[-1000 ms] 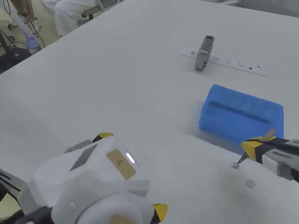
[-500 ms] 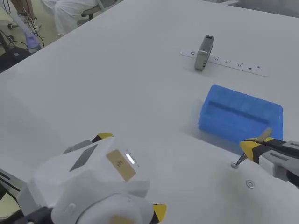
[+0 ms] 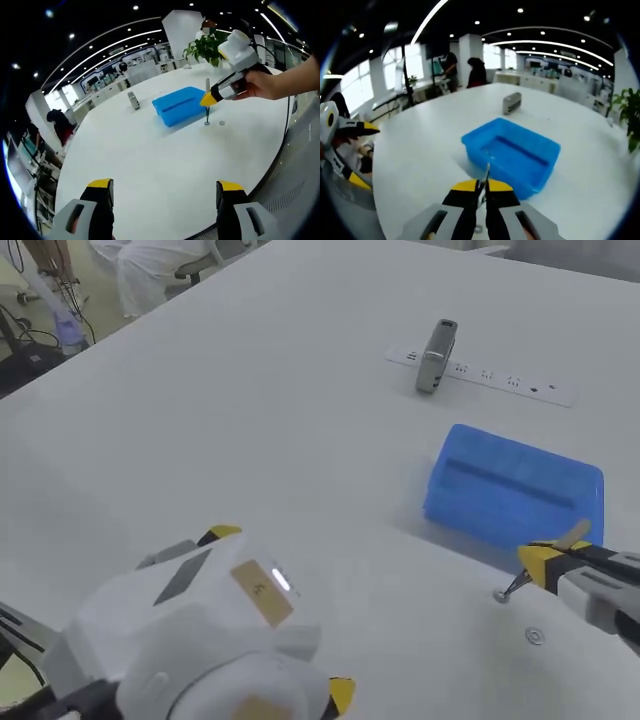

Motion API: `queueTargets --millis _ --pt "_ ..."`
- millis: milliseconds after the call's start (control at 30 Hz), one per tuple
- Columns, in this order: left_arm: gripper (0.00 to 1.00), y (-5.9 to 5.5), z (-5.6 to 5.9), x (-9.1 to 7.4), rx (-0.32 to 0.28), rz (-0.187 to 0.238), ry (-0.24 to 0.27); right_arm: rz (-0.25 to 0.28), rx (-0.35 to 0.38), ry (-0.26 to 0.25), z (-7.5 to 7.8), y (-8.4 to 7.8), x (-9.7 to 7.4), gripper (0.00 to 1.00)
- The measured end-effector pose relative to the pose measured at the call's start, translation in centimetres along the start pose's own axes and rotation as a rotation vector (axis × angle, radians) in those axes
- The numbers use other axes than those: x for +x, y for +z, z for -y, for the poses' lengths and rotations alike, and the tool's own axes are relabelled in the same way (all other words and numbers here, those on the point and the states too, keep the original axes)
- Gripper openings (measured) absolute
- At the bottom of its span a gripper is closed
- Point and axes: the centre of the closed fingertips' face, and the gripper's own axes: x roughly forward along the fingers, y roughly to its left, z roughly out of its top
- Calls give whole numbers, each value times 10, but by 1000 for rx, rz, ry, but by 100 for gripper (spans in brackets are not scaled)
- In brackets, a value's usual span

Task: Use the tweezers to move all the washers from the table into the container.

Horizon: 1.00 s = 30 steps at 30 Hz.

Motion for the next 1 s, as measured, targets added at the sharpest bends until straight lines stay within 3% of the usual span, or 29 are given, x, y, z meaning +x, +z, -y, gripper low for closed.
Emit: queueTargets --millis 67,200,1000 --pt "86 0 0 0 0 -1 0 -7 22 6 0 1 1 0" --pt "86 -1 0 0 2 -3 0 -28 -4 10 1 -3 3 0" --pt "86 -2 0 1 6 -12 -3 9 71 10 -2 -1 4 3"
